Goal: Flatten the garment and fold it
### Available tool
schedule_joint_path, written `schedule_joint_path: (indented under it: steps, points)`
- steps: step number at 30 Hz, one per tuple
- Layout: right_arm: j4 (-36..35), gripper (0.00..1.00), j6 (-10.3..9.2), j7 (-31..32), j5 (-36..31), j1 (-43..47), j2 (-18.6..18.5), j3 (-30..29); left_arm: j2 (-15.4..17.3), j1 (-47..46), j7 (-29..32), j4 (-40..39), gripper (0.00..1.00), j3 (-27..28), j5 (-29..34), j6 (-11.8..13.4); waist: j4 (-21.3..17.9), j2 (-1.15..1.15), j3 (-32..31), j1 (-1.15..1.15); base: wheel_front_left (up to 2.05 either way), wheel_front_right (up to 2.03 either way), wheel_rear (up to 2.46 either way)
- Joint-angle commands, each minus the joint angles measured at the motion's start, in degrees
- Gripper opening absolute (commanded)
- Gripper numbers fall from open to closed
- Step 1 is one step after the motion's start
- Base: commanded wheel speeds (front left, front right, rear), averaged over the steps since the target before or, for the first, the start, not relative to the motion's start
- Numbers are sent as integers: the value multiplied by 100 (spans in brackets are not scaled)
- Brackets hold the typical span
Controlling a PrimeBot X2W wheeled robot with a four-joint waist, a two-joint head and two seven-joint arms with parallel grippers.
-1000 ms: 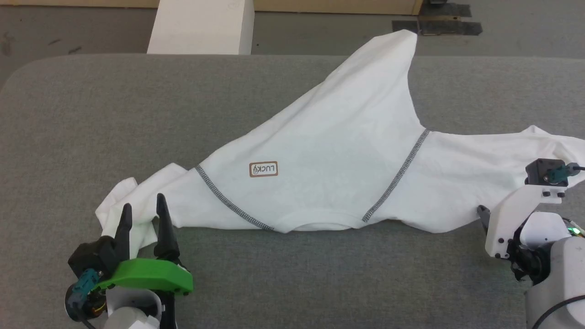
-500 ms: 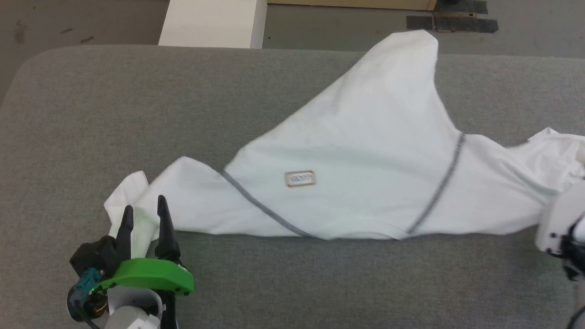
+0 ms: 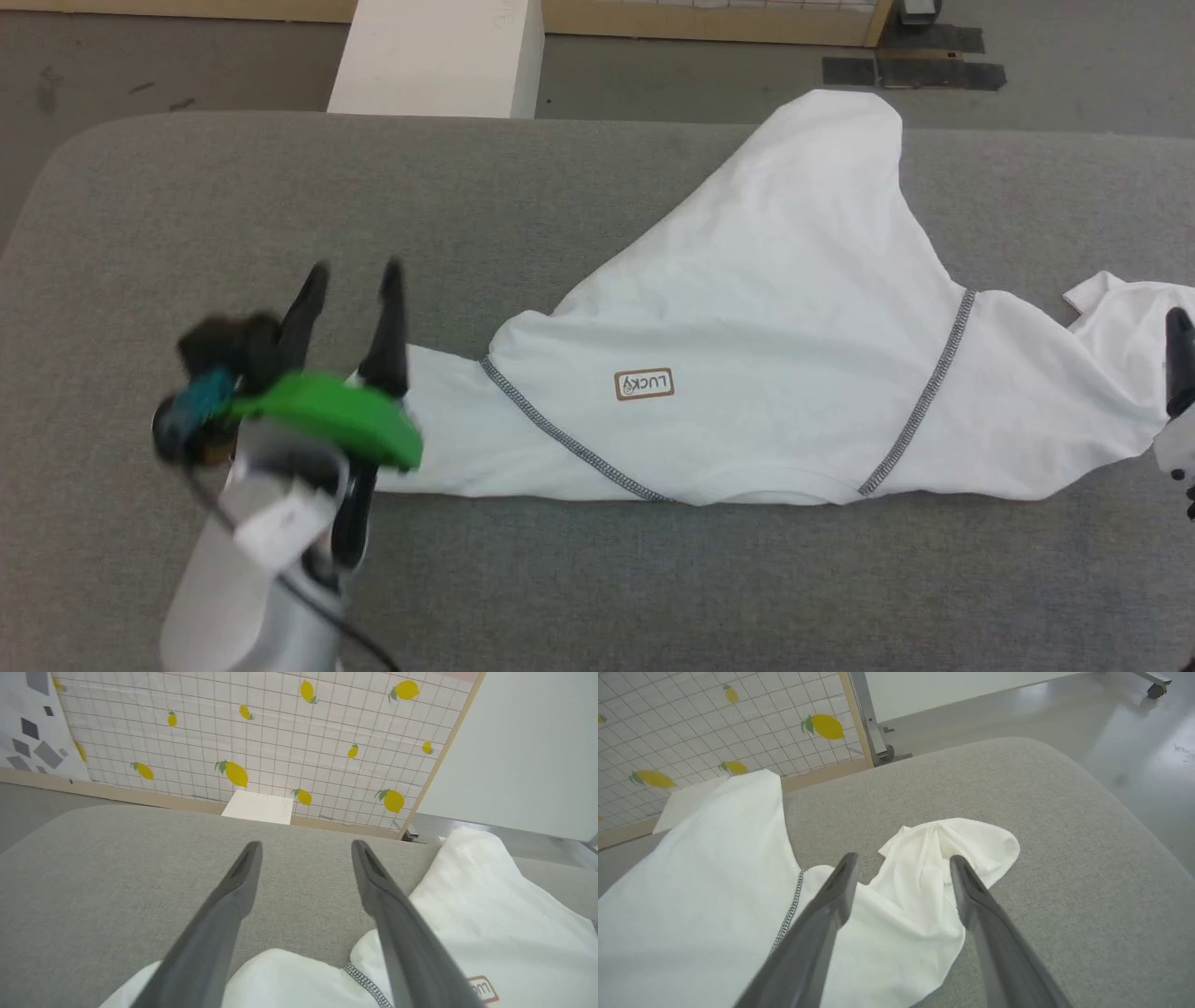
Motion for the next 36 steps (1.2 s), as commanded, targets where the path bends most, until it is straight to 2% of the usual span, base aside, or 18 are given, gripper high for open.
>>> schedule_joint_path:
  steps: [1, 5, 9, 11, 15, 20, 21, 22, 24, 29, 36]
  points:
    - [-198, 100, -9, -184, 190, 169, 23, 26, 42, -456, 260, 57, 100, -157, 95, -123, -95, 0, 23, 0, 0, 0, 0]
    - [-374, 100, -9, -528, 830, 442, 34, 326, 37, -1480, 1068, 579, 100, -630, -10, -470, -373, 0, 129, 0, 0, 0, 0]
    - [-369, 100, -9, -780, 1236, 633, 35, 778, 54, -2275, 2267, 1543, 100, -1024, -192, -591, -793, 0, 291, 0, 0, 0, 0]
    - [-372, 100, -9, -863, 1294, 703, 35, 946, 31, -2543, 2924, 2041, 100, -1125, -253, -574, -992, 0, 385, 0, 0, 0, 0]
    - [-332, 100, -9, -983, 1310, 756, 36, 1085, 118, -2846, 4172, 2869, 100, -1417, -82, -385, -1322, 0, 568, 0, 0, 0, 0]
    - [-331, 100, -9, -1109, 1234, 784, 36, 1105, 220, -2801, 5302, 3356, 98, -1590, -82, -276, -1566, 0, 683, 0, 0, 0, 0]
    - [-332, 100, -9, -1134, 1252, 784, 36, 1089, 235, -2778, 5436, 3358, 36, -1603, -97, -265, -1583, 0, 706, 0, 0, 0, 0]
    - [-330, 100, -9, -1143, 1254, 786, 36, 1086, 229, -2756, 5461, 3327, 0, -1562, -156, -251, -1595, 0, 727, 0, 0, 0, 0]
    - [-322, 100, -9, -1161, 1254, 781, 36, 1087, 281, -2743, 5388, 3220, 0, -1505, -155, -142, -1606, 0, 781, 0, 0, 0, 0]
    - [-276, 100, -9, -1221, 1369, 692, 36, 1268, 694, -2978, 4338, 2898, 0, -1300, 223, 362, -1689, 0, 932, 0, 0, 0, 0]
    - [-232, 100, -9, -1312, 1403, 543, 37, 1407, 1058, -3475, 3452, 2954, 0, -1173, 481, 546, -1795, 0, 1112, 0, 0, 0, 0]
